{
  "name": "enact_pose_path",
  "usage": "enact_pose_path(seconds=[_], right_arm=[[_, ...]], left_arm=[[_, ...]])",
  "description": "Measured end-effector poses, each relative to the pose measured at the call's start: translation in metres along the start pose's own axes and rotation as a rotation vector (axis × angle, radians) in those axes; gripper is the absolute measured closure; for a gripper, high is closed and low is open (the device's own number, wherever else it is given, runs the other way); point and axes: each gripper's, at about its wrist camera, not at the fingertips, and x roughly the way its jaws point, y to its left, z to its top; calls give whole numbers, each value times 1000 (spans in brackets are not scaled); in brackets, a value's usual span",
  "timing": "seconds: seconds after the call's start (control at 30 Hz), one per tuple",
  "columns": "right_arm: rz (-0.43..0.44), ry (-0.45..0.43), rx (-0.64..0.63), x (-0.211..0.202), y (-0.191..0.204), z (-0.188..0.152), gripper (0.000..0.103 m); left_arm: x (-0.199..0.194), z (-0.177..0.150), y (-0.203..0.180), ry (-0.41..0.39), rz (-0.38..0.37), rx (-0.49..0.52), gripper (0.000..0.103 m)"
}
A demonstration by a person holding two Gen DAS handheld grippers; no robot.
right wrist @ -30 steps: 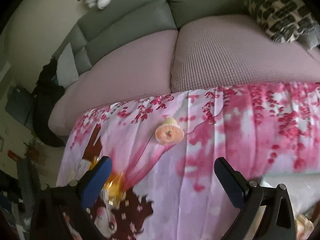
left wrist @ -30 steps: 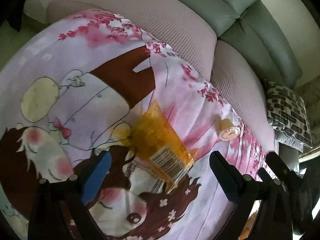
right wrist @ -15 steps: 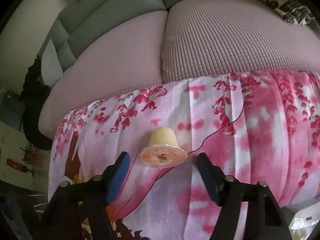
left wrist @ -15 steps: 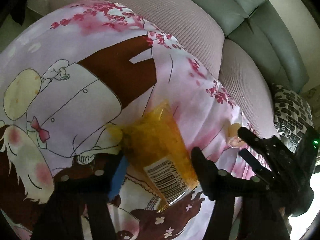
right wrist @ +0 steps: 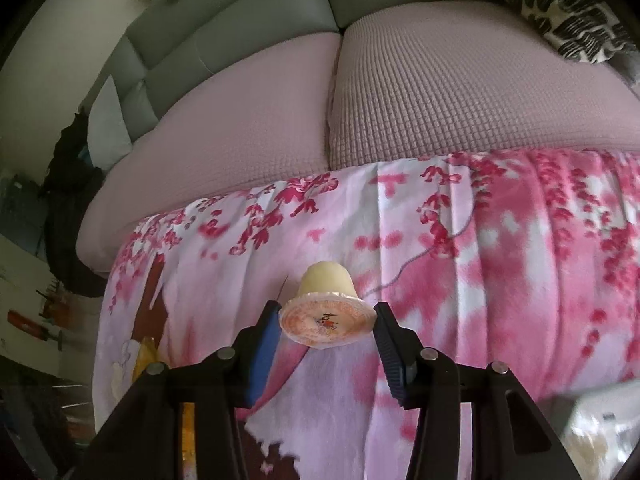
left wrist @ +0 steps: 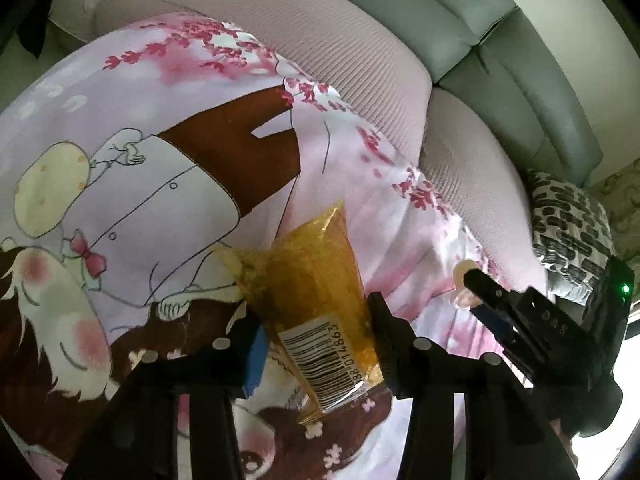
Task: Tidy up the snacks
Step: 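Grasp the orange jelly cup with the right tool while the left tool grasps the yellow barcode bread bag, then carry the jelly cup and bread bag over the tray with both tools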
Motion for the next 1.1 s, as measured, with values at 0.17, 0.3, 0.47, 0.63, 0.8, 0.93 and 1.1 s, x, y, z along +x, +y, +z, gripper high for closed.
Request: enact_pose_path(seconds=[0.17, 0.3, 0.47, 0.63, 0.8, 0.93, 1.1], right_arm=[[-44, -31, -36, -47, 6, -23, 53], [-61, -59, -25, -92, 0, -46, 53], [-83, -115, -9, -148, -6, -76, 53], [-100, -156, 11, -190, -18, -109, 53], [-154, -201, 54, -220, -37, -142, 53], [-183, -217, 92, -236, -53, -164, 53], [-211, -236, 130, -243, -74, -185, 53]], left_arm=[[-28, -11, -4, -40, -4, 8, 55], [-54, -29, -12, -55, -22, 18, 55], [-80, -53, -26, -58, -39, 45, 55], [-111, -83, -47, -77, -57, 105, 55], [-130, -113, -70, -86, -73, 191, 55], [-138, -133, -85, -80, -81, 253, 55], [-140, -159, -103, -74, -87, 323, 55]])
